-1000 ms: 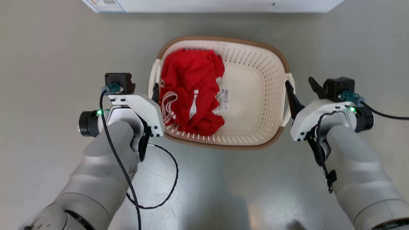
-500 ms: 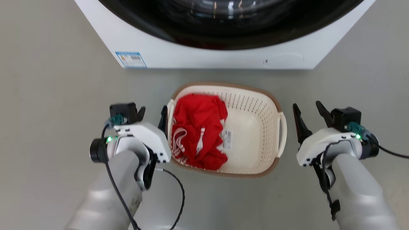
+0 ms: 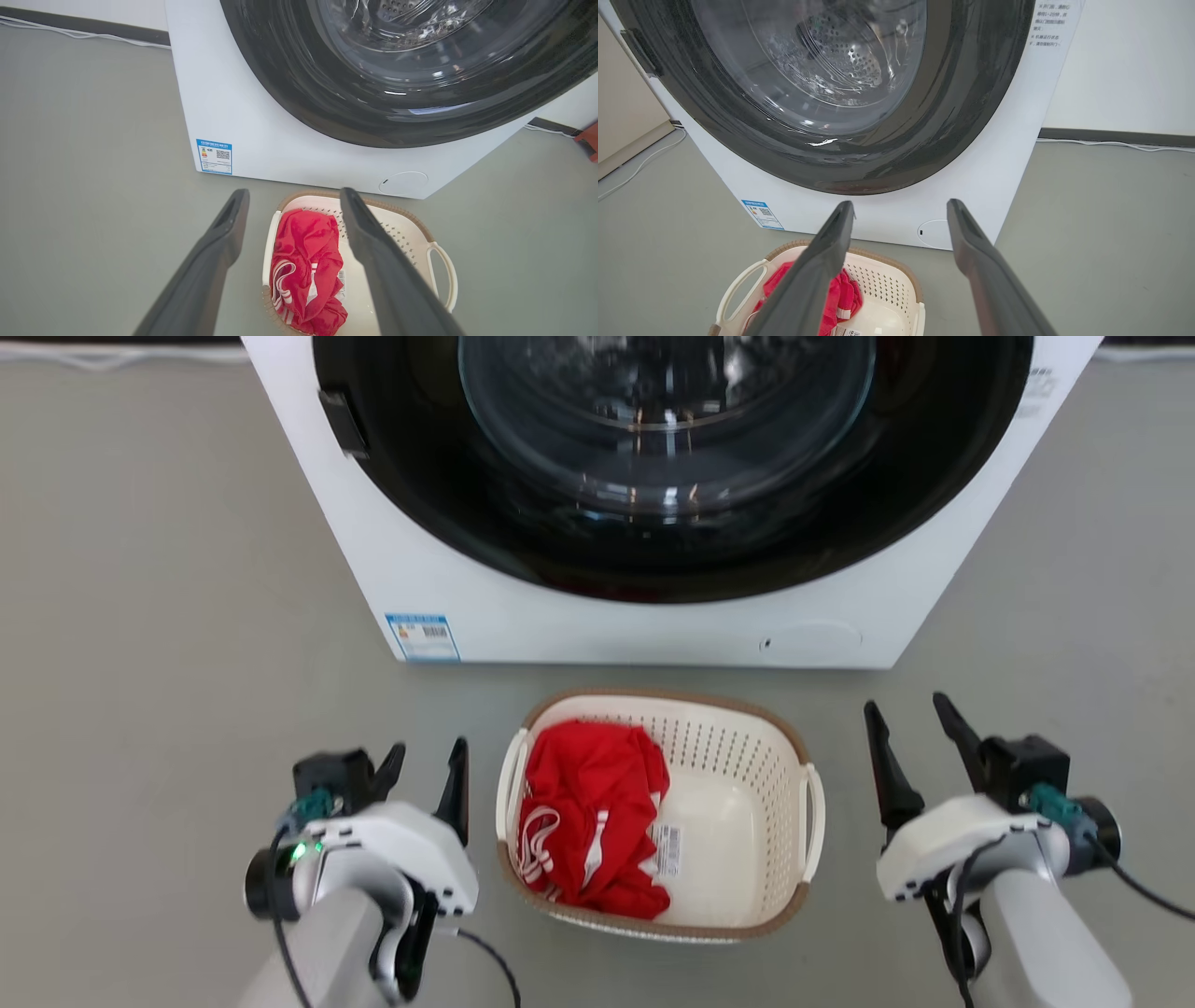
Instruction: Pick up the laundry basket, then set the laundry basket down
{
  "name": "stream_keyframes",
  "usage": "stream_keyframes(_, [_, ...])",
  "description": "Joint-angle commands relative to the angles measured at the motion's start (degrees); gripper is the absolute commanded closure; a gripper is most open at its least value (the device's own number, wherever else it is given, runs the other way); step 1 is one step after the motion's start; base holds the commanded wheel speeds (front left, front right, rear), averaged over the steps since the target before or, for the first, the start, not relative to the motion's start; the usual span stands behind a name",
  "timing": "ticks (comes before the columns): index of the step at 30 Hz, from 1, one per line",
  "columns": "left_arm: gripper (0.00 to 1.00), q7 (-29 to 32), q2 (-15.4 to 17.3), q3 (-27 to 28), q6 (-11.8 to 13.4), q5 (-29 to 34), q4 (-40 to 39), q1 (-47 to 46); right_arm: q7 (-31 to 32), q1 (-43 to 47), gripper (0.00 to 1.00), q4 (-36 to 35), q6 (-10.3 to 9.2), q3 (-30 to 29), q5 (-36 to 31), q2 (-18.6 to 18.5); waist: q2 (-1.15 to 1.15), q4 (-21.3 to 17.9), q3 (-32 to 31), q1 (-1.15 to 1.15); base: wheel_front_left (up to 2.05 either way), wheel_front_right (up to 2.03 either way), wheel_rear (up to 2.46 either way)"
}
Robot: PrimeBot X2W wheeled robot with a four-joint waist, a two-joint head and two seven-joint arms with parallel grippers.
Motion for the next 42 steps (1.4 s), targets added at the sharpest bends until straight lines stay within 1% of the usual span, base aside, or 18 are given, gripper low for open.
stream_keyframes(1, [0.0, -0.61, 1.6, 3.17, -0.61, 1.71, -2.68, 1.77, -0.77, 1.94, 0.0, -2.93, 0.26, 1.43, -0.25, 0.39, 0.0, 0.01, -2.86, 0.0, 0.0, 0.0, 0.0])
stream_keyframes(7, [0.0, -0.61, 2.1, 7.07, -0.73, 4.98, -7.1, 7.78, -0.77, 7.21, 0.0, -6.44, 0.26, 1.28, -0.6, 0.39, 0.0, 0.14, -6.42, 0.0, 0.0, 0.0, 0.0])
stream_keyframes(19, [0.0, -0.61, 2.28, 12.78, -0.85, 7.22, -14.23, 16.24, -0.78, 15.27, 0.0, -12.11, 0.26, 1.02, 0.37, 0.39, 0.0, 0.17, -10.8, 0.0, 0.0, 0.0, 0.0])
stream_keyframes(26, [0.0, -0.61, 2.26, 14.51, -0.47, 8.11, -17.59, 19.89, -0.78, 17.95, 0.0, -14.62, 0.26, 0.51, 0.35, 0.39, 0.0, -0.2, -12.76, 0.0, 0.0, 0.0, 0.0])
stream_keyframes(38, [0.0, -0.61, 2.02, 15.68, 0.42, 8.12, -20.01, 22.83, -0.78, 19.4, 0.0, -16.23, 0.26, 0.24, 0.74, 0.39, 0.0, -0.52, -14.39, 0.0, 0.0, 0.0, 0.0])
stream_keyframes(39, [1.0, 0.01, 1.5, 13.67, -0.07, 7.79, -18.44, 24.08, 0.0, 20.14, 1.0, -14.56, 0.0, -0.94, 0.26, 0.46, 0.0, -0.53, -14.39, 0.0, 0.0, 0.0, 0.0])
stream_keyframes(42, [1.0, 0.29, 1.11, 13.44, -0.08, 7.74, -16.74, 25.24, 0.1, 21.03, 1.0, -12.83, -0.01, -0.84, 0.23, 0.66, 0.0, -0.53, -14.45, 0.0, 0.0, 0.0, 0.0])
